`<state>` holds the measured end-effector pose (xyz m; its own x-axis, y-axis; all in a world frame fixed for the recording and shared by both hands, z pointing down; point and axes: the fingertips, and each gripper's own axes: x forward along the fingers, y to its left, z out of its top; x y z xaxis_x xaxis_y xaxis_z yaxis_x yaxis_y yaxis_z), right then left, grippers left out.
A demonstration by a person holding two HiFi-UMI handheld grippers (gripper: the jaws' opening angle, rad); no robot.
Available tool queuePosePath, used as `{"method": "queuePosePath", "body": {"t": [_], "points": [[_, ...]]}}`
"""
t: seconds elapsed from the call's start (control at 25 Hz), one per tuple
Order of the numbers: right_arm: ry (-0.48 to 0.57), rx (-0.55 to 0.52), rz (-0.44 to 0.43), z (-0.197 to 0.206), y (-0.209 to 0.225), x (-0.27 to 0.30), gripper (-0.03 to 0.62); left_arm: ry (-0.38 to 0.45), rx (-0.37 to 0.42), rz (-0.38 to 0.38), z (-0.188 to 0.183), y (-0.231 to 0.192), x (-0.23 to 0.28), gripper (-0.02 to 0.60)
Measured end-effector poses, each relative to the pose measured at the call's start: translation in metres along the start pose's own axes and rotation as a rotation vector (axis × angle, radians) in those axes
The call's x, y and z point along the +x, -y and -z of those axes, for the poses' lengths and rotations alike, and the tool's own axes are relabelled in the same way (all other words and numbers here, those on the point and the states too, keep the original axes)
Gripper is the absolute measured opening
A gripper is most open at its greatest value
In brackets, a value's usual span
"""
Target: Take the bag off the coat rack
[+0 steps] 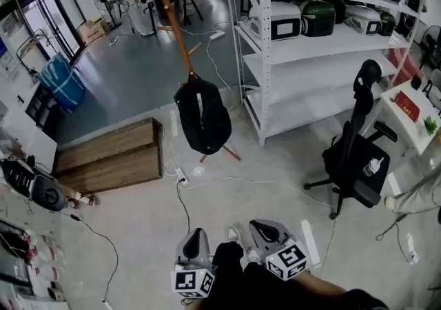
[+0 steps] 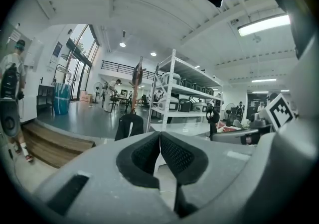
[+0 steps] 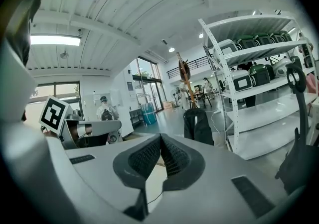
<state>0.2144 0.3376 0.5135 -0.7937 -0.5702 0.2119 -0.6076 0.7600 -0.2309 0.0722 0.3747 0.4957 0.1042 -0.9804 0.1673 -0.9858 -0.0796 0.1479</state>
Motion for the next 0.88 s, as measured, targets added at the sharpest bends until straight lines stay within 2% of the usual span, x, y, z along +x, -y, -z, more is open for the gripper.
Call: {"method": "queuePosePath", "body": {"t": [0.48,0.88], "points": [[-0.01,-0.01,0.001,-0.008,0.031,0.046,0.012,-0.003,-0.013,0.009,0.0,-0.017,0.052,0.018],[-0.034,-0.026,0.037,-0.034,0.067,0.153,0.012,-0.012,-0.021,0.066,-0.016,-0.084,0.153,0.018]]}}
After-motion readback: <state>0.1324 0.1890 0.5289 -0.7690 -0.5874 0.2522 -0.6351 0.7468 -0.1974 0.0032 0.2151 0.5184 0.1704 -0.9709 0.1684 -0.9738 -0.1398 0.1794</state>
